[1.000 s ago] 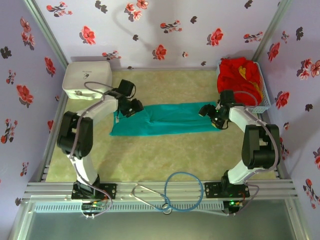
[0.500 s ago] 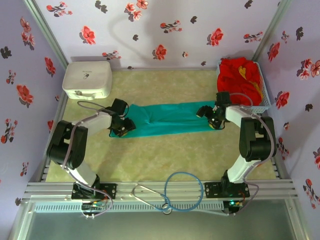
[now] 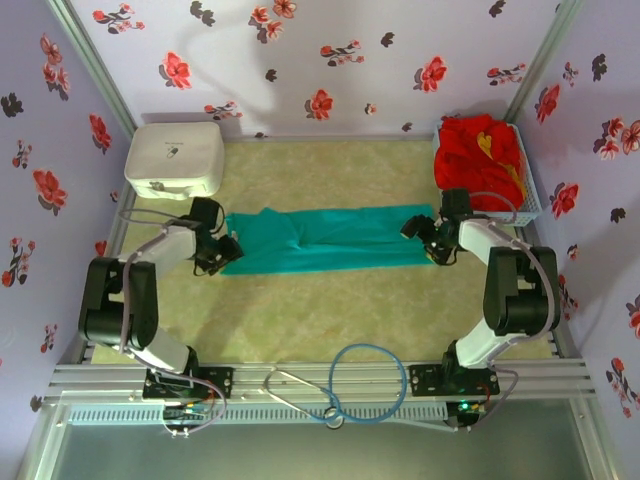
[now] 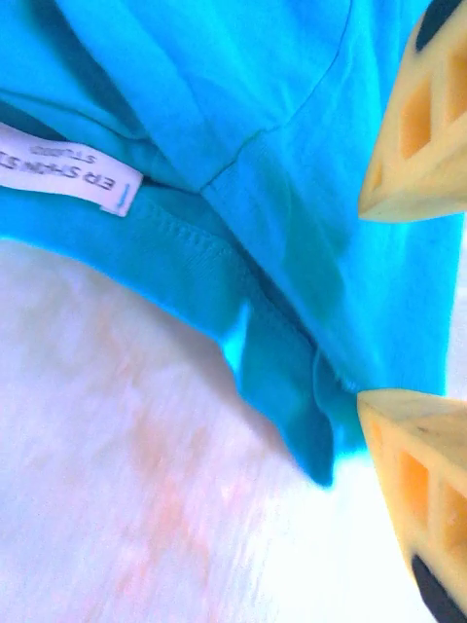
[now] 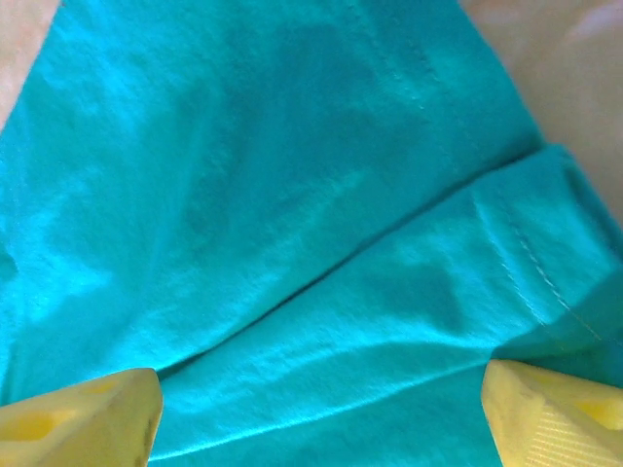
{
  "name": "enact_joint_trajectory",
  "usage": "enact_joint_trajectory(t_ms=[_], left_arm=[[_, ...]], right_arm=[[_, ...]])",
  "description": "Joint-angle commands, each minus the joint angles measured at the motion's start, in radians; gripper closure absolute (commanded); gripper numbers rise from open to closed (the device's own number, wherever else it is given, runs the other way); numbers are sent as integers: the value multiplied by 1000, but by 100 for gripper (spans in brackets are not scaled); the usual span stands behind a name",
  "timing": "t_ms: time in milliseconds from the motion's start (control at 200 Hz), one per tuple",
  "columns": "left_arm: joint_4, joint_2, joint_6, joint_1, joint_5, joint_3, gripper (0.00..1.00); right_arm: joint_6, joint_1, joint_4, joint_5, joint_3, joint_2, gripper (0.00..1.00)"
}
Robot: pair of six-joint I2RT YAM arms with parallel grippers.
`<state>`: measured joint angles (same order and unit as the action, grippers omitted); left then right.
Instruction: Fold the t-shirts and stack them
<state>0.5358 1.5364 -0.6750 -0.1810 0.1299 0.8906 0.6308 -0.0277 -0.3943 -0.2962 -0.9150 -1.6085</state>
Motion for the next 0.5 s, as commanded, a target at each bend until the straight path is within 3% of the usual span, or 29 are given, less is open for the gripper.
enact_joint_trajectory(t_ms=[0,270,495], left_arm=[[77,-74,56,-5,4,85,49],[22,-19,-5,-115,24,126,46],[-28,92,-55,-167,24,116,48]], right_arm=[[-52,-43,-78,95,-104,19,14],[-98,-86,-85,178,-291,-160,16],[-115,-89,-118,222,-359,-304,27]])
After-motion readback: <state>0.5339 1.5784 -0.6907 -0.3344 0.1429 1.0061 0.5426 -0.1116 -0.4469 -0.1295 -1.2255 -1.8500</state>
